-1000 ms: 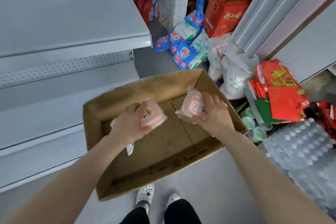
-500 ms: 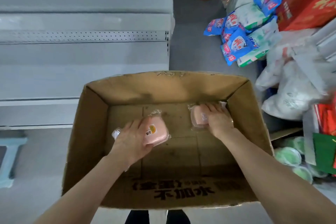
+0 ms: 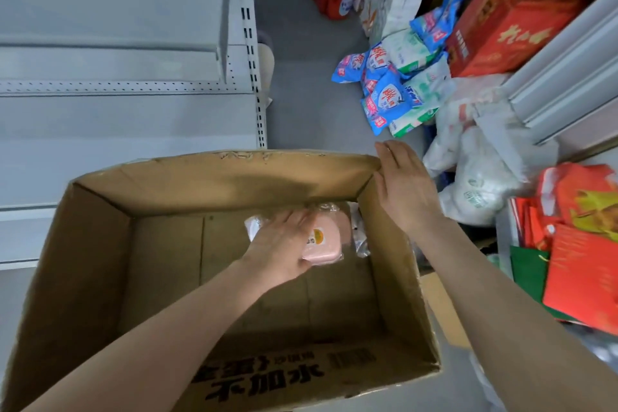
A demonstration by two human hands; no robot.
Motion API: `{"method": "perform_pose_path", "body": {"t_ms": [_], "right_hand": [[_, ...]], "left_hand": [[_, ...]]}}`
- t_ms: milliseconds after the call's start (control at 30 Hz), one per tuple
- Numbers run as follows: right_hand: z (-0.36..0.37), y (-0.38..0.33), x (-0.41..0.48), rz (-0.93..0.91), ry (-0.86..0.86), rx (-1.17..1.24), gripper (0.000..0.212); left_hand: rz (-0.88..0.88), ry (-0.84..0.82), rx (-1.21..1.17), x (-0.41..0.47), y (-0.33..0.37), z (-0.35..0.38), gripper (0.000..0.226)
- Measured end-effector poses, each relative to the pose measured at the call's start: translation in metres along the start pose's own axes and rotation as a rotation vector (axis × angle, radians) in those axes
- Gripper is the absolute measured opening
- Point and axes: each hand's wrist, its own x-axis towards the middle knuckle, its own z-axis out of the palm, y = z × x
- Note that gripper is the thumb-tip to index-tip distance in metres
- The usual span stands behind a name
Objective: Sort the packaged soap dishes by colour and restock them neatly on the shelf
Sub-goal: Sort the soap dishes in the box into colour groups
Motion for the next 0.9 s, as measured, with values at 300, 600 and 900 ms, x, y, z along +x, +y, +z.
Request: {"method": "perform_pose_path", "body": {"t_ms": [300,600,900], "right_hand": [[0.026,0.003,-0.012,-0.021,0.024,0.060,0.059],[0.019,0.001,-0.011,-0.043,-0.020,0.024,0.063],[-0.035,-0.040,-0.030,-0.187,-0.158,-0.119,0.057]], "left_hand": [[0.064,-0.041,0.139,0.060,0.017,0.045,0.096],[0.089,0.084,0.138,0.044,0.012,0.027,0.088],[0.026,0.237,0.183,-0.032,-0.018,-0.067,0.052]]}}
